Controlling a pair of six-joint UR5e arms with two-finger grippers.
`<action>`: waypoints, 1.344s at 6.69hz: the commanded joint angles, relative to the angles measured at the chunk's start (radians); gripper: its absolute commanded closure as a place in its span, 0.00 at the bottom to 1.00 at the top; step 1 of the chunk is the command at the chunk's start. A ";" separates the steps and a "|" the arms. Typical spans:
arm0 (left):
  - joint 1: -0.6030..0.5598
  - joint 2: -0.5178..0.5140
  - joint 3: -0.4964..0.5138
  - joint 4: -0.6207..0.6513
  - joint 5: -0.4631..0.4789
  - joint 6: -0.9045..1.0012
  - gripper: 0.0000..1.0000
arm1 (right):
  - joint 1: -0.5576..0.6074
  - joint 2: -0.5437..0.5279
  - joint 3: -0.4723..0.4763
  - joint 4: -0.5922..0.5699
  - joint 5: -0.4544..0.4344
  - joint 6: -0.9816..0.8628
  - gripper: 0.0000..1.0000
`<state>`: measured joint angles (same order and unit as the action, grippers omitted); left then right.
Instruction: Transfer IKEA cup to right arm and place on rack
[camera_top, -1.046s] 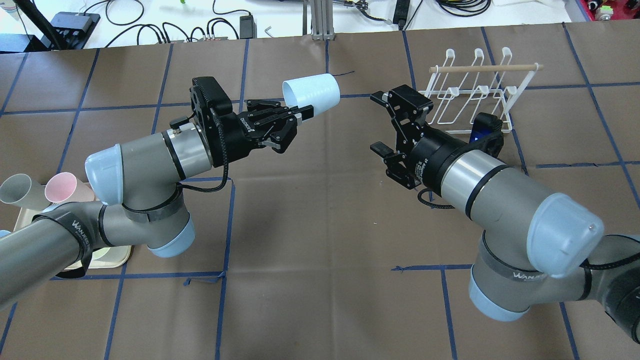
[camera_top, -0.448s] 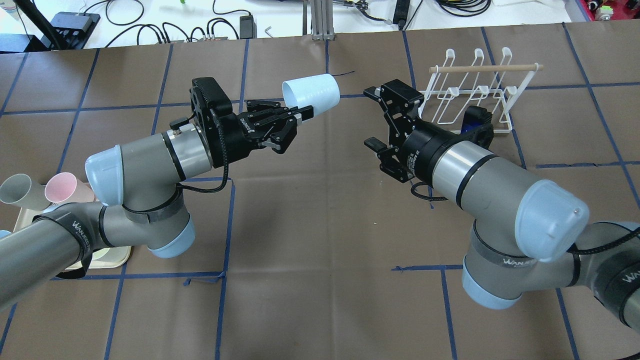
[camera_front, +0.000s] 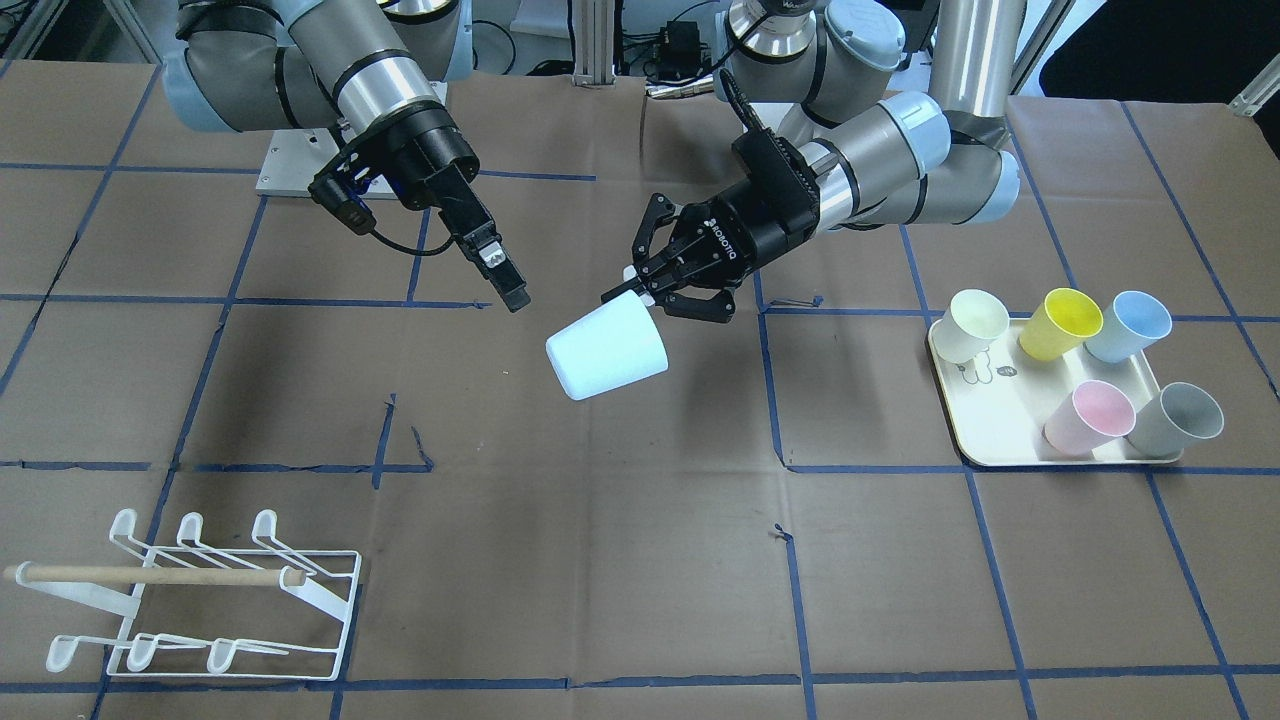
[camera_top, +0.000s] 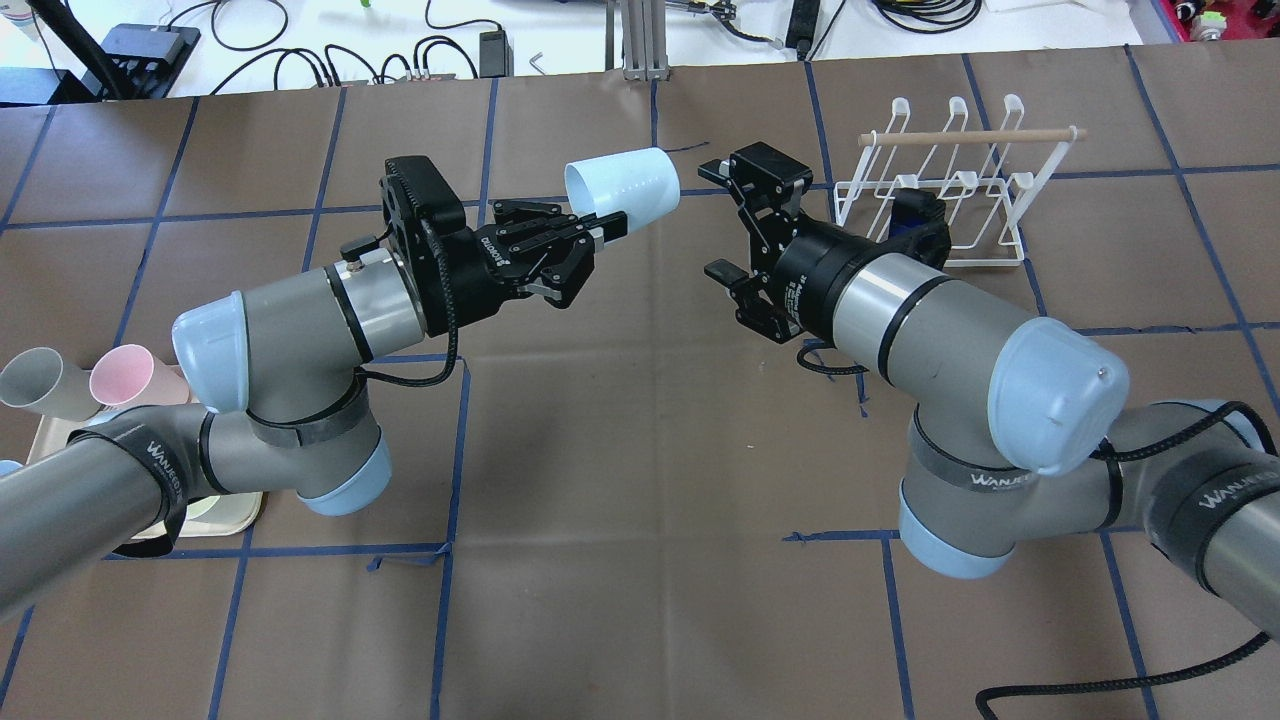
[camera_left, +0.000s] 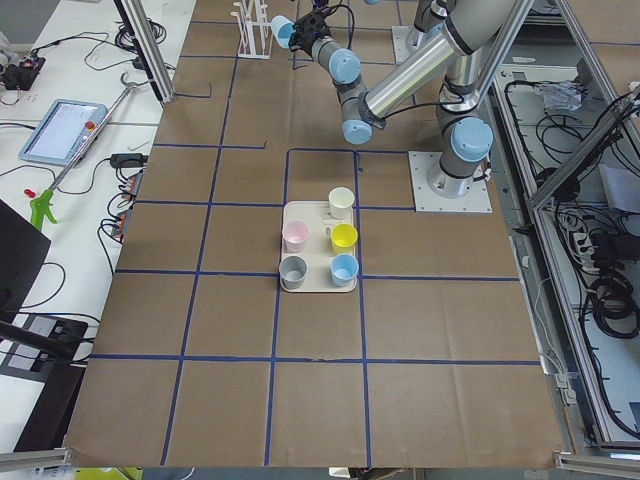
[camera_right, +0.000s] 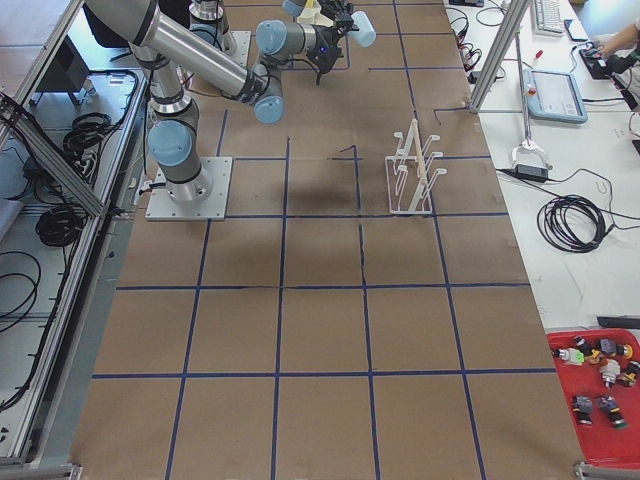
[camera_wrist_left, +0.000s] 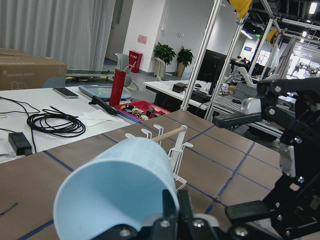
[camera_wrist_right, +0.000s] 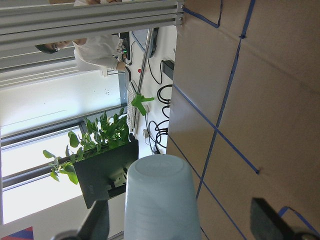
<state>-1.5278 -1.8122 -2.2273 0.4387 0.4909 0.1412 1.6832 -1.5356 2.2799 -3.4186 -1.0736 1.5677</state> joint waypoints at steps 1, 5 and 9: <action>0.000 0.002 -0.002 0.002 0.000 0.000 0.94 | 0.036 0.028 -0.022 0.001 -0.060 0.002 0.01; 0.000 0.005 -0.002 0.002 0.002 -0.003 0.93 | 0.111 0.112 -0.112 0.004 -0.140 0.063 0.01; 0.002 0.007 -0.002 0.002 0.002 -0.005 0.93 | 0.142 0.173 -0.181 0.004 -0.152 0.097 0.01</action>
<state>-1.5276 -1.8057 -2.2289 0.4402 0.4924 0.1370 1.8092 -1.3821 2.1190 -3.4147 -1.2169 1.6613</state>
